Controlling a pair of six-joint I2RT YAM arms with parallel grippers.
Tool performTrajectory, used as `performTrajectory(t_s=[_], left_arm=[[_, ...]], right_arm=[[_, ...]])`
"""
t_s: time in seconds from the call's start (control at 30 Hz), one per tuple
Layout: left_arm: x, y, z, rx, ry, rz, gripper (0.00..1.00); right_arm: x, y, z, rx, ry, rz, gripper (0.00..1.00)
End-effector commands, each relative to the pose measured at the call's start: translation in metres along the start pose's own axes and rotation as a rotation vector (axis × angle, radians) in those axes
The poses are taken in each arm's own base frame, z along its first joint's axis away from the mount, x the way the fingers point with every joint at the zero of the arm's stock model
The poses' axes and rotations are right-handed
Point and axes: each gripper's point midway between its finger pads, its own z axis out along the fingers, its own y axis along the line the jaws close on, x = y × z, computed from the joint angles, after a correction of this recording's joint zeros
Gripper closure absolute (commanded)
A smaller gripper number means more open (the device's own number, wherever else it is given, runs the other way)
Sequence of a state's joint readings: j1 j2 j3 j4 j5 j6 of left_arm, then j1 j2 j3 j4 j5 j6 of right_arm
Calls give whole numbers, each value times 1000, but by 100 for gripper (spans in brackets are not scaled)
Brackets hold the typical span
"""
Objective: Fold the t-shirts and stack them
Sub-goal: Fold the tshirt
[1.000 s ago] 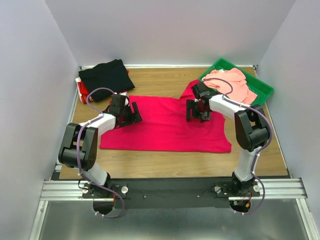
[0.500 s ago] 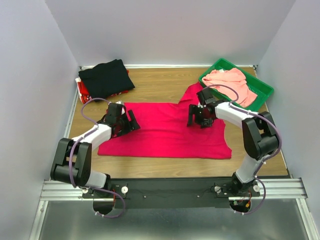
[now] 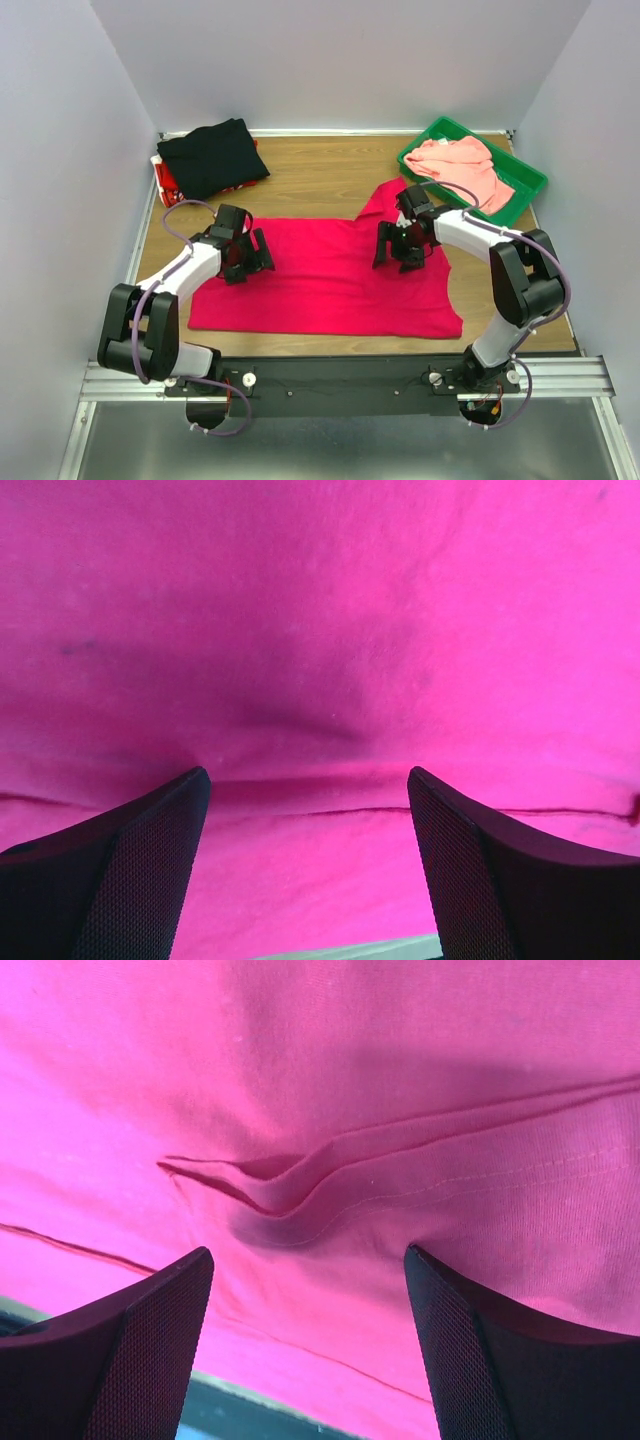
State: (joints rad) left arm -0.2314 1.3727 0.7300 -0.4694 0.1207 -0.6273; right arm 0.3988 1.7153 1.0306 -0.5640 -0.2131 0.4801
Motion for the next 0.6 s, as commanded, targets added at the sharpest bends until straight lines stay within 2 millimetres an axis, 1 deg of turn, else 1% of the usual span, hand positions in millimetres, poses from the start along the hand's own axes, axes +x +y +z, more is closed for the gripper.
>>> performTrajectory(t_s=[0.0, 0.03, 0.07, 0.13, 0.17, 0.2, 0.23, 0.27, 0.33, 0.37, 0.43, 0.47, 0.53, 0.57], left_arm=[[-29, -7, -13, -33, -43, 35, 12], [-46, -15, -17, -22, -79, 53, 12], [-58, -9, -12, -46, -90, 45, 12], [-81, -4, -12, -74, -128, 48, 12], [-101, -1, -12, -89, -155, 58, 12], [-126, 5, -18, -150, -231, 64, 14], [-128, 15, -15, -187, -231, 67, 14], [-144, 20, -14, -225, -258, 84, 17], [-158, 19, -9, -242, -261, 106, 20], [-160, 21, -6, -252, -256, 115, 21], [-161, 24, -2, -270, -248, 133, 24], [-159, 28, 4, -280, -235, 136, 25], [-158, 33, 9, -289, -223, 138, 30], [-155, 37, 15, -299, -209, 141, 30]], right_arm=[[48, -24, -5, 110, 198, 40, 16], [39, -20, -10, 111, 174, 33, 16], [22, -15, -17, 116, 131, 24, 16], [2, -7, -27, 118, 74, 17, 16], [-8, -5, -32, 129, 41, 15, 16], [-26, 4, -41, 117, -9, 17, 15], [-33, 6, -44, 120, -33, 21, 15], [-41, 7, -46, 131, -56, 28, 15], [-57, 12, -52, 136, -101, 29, 15], [-60, 13, -53, 136, -110, 28, 15], [-67, 16, -56, 138, -128, 30, 15], [-69, 14, -55, 147, -136, 30, 15], [-71, 13, -56, 157, -145, 31, 15], [-72, 13, -57, 156, -148, 32, 15]])
